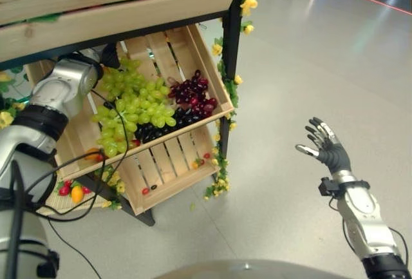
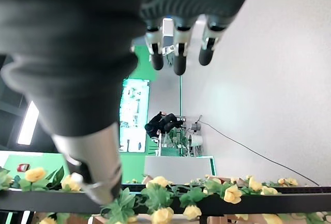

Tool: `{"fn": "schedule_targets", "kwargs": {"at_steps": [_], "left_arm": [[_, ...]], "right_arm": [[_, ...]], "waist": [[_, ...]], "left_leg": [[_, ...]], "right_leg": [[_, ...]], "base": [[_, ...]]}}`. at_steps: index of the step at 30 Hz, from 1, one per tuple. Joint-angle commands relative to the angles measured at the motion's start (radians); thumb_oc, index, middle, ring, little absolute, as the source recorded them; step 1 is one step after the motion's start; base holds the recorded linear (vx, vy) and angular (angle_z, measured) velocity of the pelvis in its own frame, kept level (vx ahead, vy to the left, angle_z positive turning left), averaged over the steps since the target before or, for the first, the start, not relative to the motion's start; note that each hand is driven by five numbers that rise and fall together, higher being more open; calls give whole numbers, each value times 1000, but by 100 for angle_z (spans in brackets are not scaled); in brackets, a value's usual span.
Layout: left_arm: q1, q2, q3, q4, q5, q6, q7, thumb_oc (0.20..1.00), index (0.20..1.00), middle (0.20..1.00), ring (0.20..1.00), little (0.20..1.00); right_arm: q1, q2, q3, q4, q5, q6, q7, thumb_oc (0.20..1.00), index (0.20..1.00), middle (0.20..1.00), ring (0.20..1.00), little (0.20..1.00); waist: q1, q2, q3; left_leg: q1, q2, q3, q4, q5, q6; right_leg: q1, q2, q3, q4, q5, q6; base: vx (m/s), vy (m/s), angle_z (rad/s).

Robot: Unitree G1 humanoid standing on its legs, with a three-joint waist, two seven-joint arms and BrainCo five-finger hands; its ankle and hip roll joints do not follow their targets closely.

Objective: Pick up the fruits from the basket on one side to the basket on the other side

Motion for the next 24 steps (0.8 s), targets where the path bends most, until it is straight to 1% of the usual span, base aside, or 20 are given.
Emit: {"fn": "schedule_targets", "kwargs": {"at_steps": [1, 3, 5, 6, 7, 8, 9, 10, 11, 12, 15, 16, 17, 18, 19, 20, 21, 22, 23, 24], "left_arm": [[-33, 28, 85, -20, 39, 34, 28, 1000, 1000, 1000, 1000, 1000], [-17, 50, 118, -83, 37, 35, 27, 1000, 1000, 1000, 1000, 1000], [39, 52, 178, -121, 7, 30, 36, 1000, 1000, 1000, 1000, 1000], [99, 49, 238, -144, -40, 19, 67, 1000, 1000, 1000, 1000, 1000], [118, 51, 255, -152, -41, 18, 68, 1000, 1000, 1000, 1000, 1000], [201, 52, 318, -215, -29, 1, 125, 1000, 1000, 1000, 1000, 1000], [221, 53, 335, -224, -26, 1, 124, 1000, 1000, 1000, 1000, 1000], [376, 42, 451, -340, -53, -40, 149, 1000, 1000, 1000, 1000, 1000], [401, 42, 473, -353, -51, -39, 144, 1000, 1000, 1000, 1000, 1000], [534, 12, 566, -433, -63, -78, 166, 1000, 1000, 1000, 1000, 1000], [689, -37, 663, -521, -87, -118, 178, 1000, 1000, 1000, 1000, 1000], [795, -98, 716, -593, -153, -162, 162, 1000, 1000, 1000, 1000, 1000], [808, -100, 727, -602, -156, -163, 157, 1000, 1000, 1000, 1000, 1000], [863, -155, 747, -637, -220, -192, 149, 1000, 1000, 1000, 1000, 1000], [870, -157, 753, -642, -222, -192, 146, 1000, 1000, 1000, 1000, 1000], [906, -228, 753, -678, -308, -219, 132, 1000, 1000, 1000, 1000, 1000], [910, -229, 756, -683, -311, -219, 129, 1000, 1000, 1000, 1000, 1000], [960, -291, 774, -712, -413, -238, 100, 1000, 1000, 1000, 1000, 1000], [964, -292, 777, -716, -416, -237, 97, 1000, 1000, 1000, 1000, 1000], [981, -333, 778, -733, -507, -248, 91, 1000, 1000, 1000, 1000, 1000]], "right_arm": [[6, -16, -86, -84, -32, -46, -6, 1000, 1000, 1000, 1000, 1000], [10, -12, -92, -83, -38, -39, -7, 1000, 1000, 1000, 1000, 1000], [6, -8, -93, -78, -47, -35, -9, 1000, 1000, 1000, 1000, 1000], [1, 0, -95, -78, -48, -33, -10, 1000, 1000, 1000, 1000, 1000], [1, -6, -91, -79, -49, -33, -10, 1000, 1000, 1000, 1000, 1000], [-6, -4, -83, -82, -49, -38, -12, 1000, 1000, 1000, 1000, 1000], [-6, -8, -79, -82, -49, -38, -12, 1000, 1000, 1000, 1000, 1000], [-3, 2, -98, -83, -33, -44, -14, 1000, 1000, 1000, 1000, 1000], [-3, -3, -92, -83, -33, -44, -13, 1000, 1000, 1000, 1000, 1000], [-3, 7, -104, -83, -34, -50, -19, 1000, 1000, 1000, 1000, 1000], [2, 8, -107, -84, -28, -55, -27, 1000, 1000, 1000, 1000, 1000], [2, 19, -121, -77, -21, -60, -36, 1000, 1000, 1000, 1000, 1000], [2, 16, -118, -76, -21, -60, -36, 1000, 1000, 1000, 1000, 1000], [-2, 23, -120, -75, -21, -64, -40, 1000, 1000, 1000, 1000, 1000], [-1, 21, -119, -75, -21, -64, -40, 1000, 1000, 1000, 1000, 1000], [-4, 30, -122, -70, -21, -67, -48, 1000, 1000, 1000, 1000, 1000], [-4, 29, -122, -70, -21, -67, -48, 1000, 1000, 1000, 1000, 1000], [-5, 39, -134, -68, -20, -70, -55, 1000, 1000, 1000, 1000, 1000], [-5, 38, -133, -67, -20, -71, -55, 1000, 1000, 1000, 1000, 1000], [-8, 44, -135, -67, -14, -72, -58, 1000, 1000, 1000, 1000, 1000]], "waist": [[27, -23, -27], [30, -22, -29], [37, -28, -29], [44, -34, -27], [41, -30, -28], [49, -35, -23], [46, -32, -24], [63, -37, -16], [59, -32, -21], [71, -34, -17], [76, -29, -14], [87, -28, -9], [83, -26, -10], [93, -26, -5], [90, -24, -7], [99, -23, -1], [97, -22, -2], [110, -23, 0], [107, -21, 0], [111, -21, 1]], "left_leg": [[7, 21, -11, 42, -64, -17], [6, 19, -15, 45, -66, -16], [6, 18, -17, 46, -67, -16], [6, 17, -20, 47, -68, -16], [7, 17, -18, 48, -69, -16], [5, 16, -20, 54, -70, -16], [5, 15, -19, 55, -70, -16], [-5, 12, -23, 62, -63, -15], [0, 13, -22, 60, -71, -16], [-3, 12, -24, 66, -71, -17], [-8, 12, -29, 69, -69, -18], [-14, 11, -37, 72, -64, -20], [-14, 11, -38, 72, -64, -20], [-20, 10, -48, 71, -56, -23], [-21, 10, -50, 71, -56, -24], [-29, 8, -61, 72, -48, -28], [-30, 8, -63, 72, -48, -28], [-37, 6, -75, 73, -43, -30], [-38, 6, -77, 74, -42, -30], [-41, 4, -85, 75, -40, -31]], "right_leg": [[13, -67, -37, 81, -114, 141], [12, -68, -38, 83, -115, 140], [13, -69, -39, 83, -116, 138], [13, -69, -38, 83, -116, 136], [13, -70, -36, 83, -116, 136], [12, -69, -34, 83, -116, 132], [13, -70, -33, 83, -116, 132], [7, -72, -35, 83, -107, 128], [11, -71, -32, 81, -114, 129], [12, -71, -31, 81, -117, 125], [12, -71, -34, 83, -118, 121], [11, -71, -41, 86, -121, 116], [12, -71, -41, 87, -121, 115], [12, -71, -52, 88, -123, 110], [12, -71, -53, 88, -123, 110], [13, -71, -69, 87, -123, 105], [13, -71, -70, 86, -123, 105], [15, -71, -85, 89, -126, 101], [15, -71, -86, 89, -126, 101], [16, -72, -94, 89, -127, 99]], "base": [[0, 0, 0], [0, 0, 0], [0, 0, 0], [0, 0, 0], [-27, -31, 0], [0, 0, 0], [-66, -27, -2], [0, 0, 0], [-22, -21, -4], [0, 0, 0], [-20, -7, 0], [-52, -11, 7], [-90, -19, 15], [-50, -11, 20], [-93, -20, 27], [-45, -11, 22], [-78, -20, 40], [-35, -10, 43], [-53, -13, 44], [-53, -14, 23]]}}
